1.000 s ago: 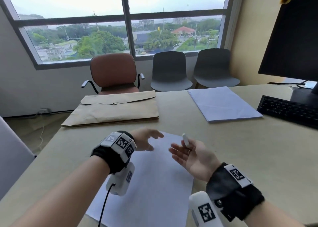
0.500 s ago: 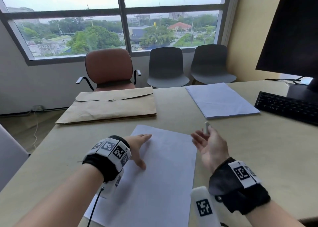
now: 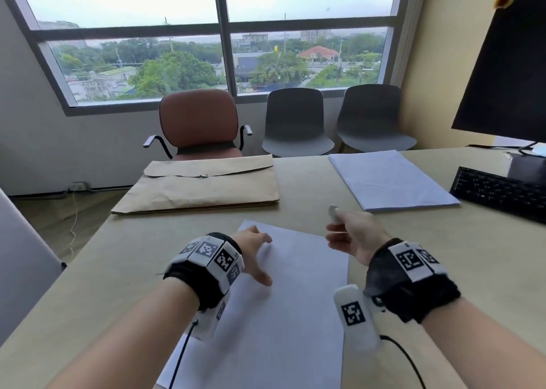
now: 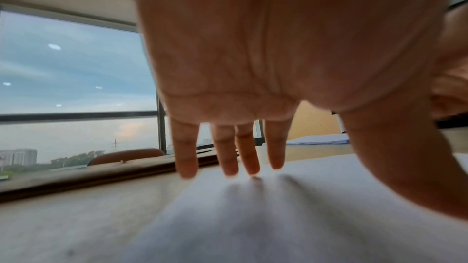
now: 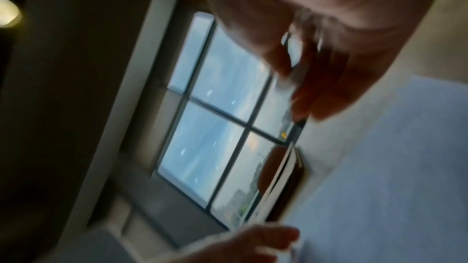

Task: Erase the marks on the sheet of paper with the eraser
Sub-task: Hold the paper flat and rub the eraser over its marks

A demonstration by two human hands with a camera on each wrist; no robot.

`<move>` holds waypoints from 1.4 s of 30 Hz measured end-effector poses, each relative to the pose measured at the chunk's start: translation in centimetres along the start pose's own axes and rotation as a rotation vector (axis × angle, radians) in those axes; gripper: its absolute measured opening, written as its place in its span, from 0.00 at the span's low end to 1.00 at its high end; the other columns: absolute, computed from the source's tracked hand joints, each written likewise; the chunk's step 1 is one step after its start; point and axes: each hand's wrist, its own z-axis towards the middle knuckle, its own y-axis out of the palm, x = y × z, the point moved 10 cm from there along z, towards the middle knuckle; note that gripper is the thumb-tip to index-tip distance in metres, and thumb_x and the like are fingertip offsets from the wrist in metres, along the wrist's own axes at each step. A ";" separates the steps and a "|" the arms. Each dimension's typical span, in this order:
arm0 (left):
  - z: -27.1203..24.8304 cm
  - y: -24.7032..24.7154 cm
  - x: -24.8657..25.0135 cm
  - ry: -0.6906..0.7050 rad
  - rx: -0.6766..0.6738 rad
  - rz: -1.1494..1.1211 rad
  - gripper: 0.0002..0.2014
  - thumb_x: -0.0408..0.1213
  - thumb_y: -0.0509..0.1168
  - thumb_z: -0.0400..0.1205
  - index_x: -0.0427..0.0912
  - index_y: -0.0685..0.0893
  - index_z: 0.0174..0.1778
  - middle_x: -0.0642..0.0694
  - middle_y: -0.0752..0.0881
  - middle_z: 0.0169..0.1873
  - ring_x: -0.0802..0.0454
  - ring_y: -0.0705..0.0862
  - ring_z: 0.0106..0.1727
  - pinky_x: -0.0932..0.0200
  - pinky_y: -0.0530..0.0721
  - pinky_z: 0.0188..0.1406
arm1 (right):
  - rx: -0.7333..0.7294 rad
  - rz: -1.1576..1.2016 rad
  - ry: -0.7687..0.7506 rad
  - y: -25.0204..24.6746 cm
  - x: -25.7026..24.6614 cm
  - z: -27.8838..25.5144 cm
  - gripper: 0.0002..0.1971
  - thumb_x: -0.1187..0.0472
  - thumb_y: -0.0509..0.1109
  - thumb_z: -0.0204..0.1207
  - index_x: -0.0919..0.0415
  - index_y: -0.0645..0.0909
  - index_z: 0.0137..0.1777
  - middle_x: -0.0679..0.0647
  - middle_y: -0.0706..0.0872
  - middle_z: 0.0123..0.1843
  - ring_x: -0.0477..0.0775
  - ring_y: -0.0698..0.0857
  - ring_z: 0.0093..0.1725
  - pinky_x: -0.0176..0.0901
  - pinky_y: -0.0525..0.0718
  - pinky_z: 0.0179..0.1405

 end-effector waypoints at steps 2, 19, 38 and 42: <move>0.5 -0.3 0.6 0.020 0.042 -0.039 0.48 0.50 0.76 0.71 0.46 0.56 0.83 0.49 0.56 0.80 0.50 0.58 0.81 0.56 0.63 0.78 | -0.195 -0.336 -0.033 2.9 -0.6 -0.5 0.10 0.56 0.66 0.79 0.63 0.76 0.42 0.56 0.79 0.35 0.51 0.79 0.27 0.38 0.80 0.23; 2.3 2.0 0.6 -0.013 -0.095 0.067 0.60 0.58 0.74 0.69 0.43 0.37 0.83 0.47 0.39 0.84 0.45 0.41 0.84 0.47 0.52 0.83 | -0.495 -1.310 -0.457 11.1 0.8 -1.1 0.12 0.61 0.66 0.72 0.68 0.86 0.35 0.51 0.75 0.22 0.48 0.71 0.25 0.38 0.65 0.24; 1.5 1.9 1.4 -0.004 -0.118 0.097 0.56 0.55 0.71 0.73 0.46 0.36 0.83 0.45 0.37 0.83 0.42 0.40 0.84 0.49 0.47 0.82 | -0.443 -1.394 -0.587 12.4 0.6 -1.9 0.11 0.60 0.62 0.75 0.65 0.83 0.42 0.63 0.85 0.42 0.57 0.76 0.38 0.45 0.76 0.38; 1.6 1.9 0.9 -0.026 -0.113 0.079 0.58 0.57 0.73 0.71 0.46 0.36 0.83 0.48 0.38 0.83 0.45 0.41 0.84 0.46 0.50 0.83 | -0.344 -1.420 -0.523 10.9 -0.3 -0.5 0.13 0.59 0.62 0.76 0.61 0.74 0.30 0.58 0.77 0.35 0.60 0.77 0.41 0.39 0.71 0.34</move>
